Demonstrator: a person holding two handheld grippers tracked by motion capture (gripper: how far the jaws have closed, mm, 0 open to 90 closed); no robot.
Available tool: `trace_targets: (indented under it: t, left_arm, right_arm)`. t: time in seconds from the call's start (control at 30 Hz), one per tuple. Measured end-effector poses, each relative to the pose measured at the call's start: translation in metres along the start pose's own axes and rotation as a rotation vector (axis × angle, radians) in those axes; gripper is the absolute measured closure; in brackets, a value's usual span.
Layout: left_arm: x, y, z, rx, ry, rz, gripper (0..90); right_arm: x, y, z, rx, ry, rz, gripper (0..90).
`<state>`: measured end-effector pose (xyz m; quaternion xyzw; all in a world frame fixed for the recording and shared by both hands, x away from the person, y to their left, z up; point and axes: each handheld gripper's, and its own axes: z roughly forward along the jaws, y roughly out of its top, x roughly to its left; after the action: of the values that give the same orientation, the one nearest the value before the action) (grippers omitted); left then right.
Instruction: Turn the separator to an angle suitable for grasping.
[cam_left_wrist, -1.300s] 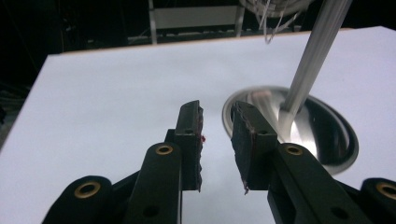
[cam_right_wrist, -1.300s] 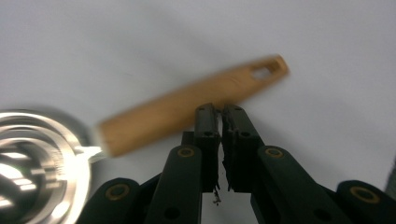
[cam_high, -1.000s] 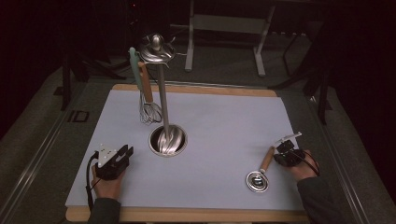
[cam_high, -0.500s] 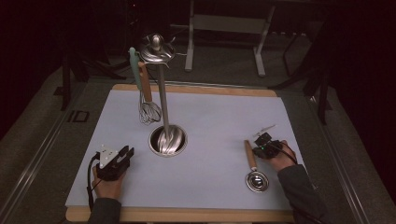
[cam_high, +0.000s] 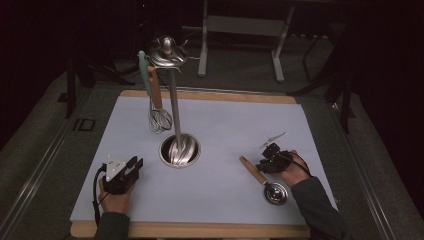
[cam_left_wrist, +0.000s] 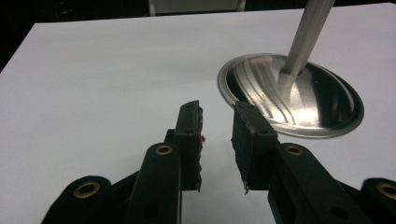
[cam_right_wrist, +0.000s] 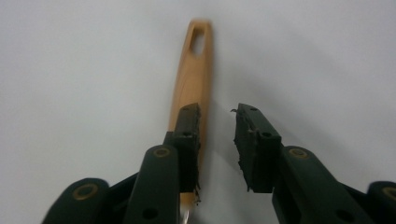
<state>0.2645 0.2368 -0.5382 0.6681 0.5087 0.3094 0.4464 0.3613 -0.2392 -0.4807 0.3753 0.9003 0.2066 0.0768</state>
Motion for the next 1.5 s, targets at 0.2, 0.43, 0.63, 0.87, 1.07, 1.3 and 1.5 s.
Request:
trace_targets:
  t: [0.2, 0.43, 0.63, 0.87, 1.07, 1.3, 1.5]
  left_arm:
    - [-0.001, 0.000, 0.000, 0.001, 0.005, 0.007, 72.3]
    - [-0.001, 0.000, 0.000, 0.001, 0.002, 0.010, 72.0]
    - [-0.001, 0.000, 0.000, 0.002, 0.001, 0.010, 72.0]
    - [-0.001, 0.000, 0.000, 0.001, 0.003, 0.010, 72.0]
    - [-0.001, 0.000, 0.000, -0.001, 0.001, 0.007, 71.9]
    - [-0.001, 0.000, 0.000, -0.003, 0.003, 0.008, 72.0]
    - [-0.002, 0.000, 0.000, -0.002, 0.005, 0.011, 71.9]
  right_arm:
    - [-0.004, -0.013, -0.002, 0.056, 0.090, 0.056, 68.7]
    - [-0.005, -0.014, 0.004, 0.115, 0.174, 0.099, 68.9]
    - [-0.004, -0.014, 0.015, 0.167, 0.190, 0.111, 67.9]
    - [0.008, -0.006, 0.016, 0.227, 0.118, 0.058, 68.5]
    - [0.019, 0.003, 0.019, 0.208, 0.135, 0.012, 70.6]
    - [0.024, 0.013, 0.016, 0.134, 0.178, 0.020, 70.8]
    - [0.025, 0.023, 0.004, 0.050, 0.197, 0.018, 70.9]
